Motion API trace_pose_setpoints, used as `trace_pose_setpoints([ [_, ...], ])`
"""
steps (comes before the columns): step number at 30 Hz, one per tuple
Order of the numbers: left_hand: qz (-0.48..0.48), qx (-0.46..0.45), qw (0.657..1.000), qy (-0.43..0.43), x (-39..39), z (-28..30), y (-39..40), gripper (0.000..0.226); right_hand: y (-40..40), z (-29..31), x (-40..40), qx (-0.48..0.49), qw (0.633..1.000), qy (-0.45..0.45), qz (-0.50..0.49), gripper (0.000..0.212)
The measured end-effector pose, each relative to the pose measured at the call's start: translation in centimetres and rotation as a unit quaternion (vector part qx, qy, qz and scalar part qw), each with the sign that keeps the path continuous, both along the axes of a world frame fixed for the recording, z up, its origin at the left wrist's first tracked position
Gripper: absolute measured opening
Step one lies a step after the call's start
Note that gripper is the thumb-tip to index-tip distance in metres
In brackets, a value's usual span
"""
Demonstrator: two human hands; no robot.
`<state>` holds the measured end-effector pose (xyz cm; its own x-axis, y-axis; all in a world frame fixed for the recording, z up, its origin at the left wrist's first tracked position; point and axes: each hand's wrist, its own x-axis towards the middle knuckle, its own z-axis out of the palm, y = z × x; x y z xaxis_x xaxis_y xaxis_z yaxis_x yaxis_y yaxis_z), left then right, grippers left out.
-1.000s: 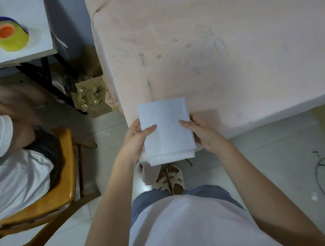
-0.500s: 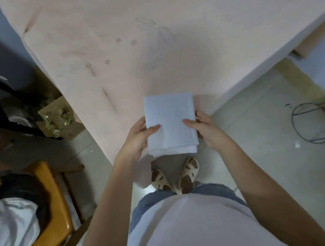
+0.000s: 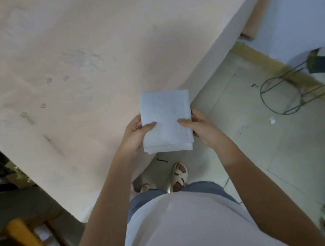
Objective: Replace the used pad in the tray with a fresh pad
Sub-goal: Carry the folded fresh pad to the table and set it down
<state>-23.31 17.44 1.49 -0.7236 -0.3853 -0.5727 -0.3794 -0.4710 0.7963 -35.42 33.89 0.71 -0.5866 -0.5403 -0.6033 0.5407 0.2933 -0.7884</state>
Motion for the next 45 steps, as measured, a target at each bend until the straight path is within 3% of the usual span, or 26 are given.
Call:
trace_pose_setpoints([
  [13, -0.144, 0.006, 0.99, 0.011, -12.2, -0.2, 6.4, 0.039, 9.5, -0.4, -6.1, -0.011, 0.98, 0.0, -0.198, 0.039],
  [25, -0.246, -0.002, 0.969, 0.001, -22.7, -1.0, 7.6, 0.027, 11.4, -1.2, -12.0, 0.0, 0.952, -0.002, -0.305, 0.031],
  [30, -0.263, 0.003, 0.965, 0.011, -28.3, -1.1, 6.5, 0.024, 10.5, -0.7, -16.9, 0.006, 0.953, -0.005, -0.304, 0.025],
  [45, -0.268, 0.015, 0.963, 0.008, -40.5, -1.5, 4.5, 0.027, 9.0, -0.3, -27.8, 0.053, 0.958, 0.018, -0.28, 0.041],
])
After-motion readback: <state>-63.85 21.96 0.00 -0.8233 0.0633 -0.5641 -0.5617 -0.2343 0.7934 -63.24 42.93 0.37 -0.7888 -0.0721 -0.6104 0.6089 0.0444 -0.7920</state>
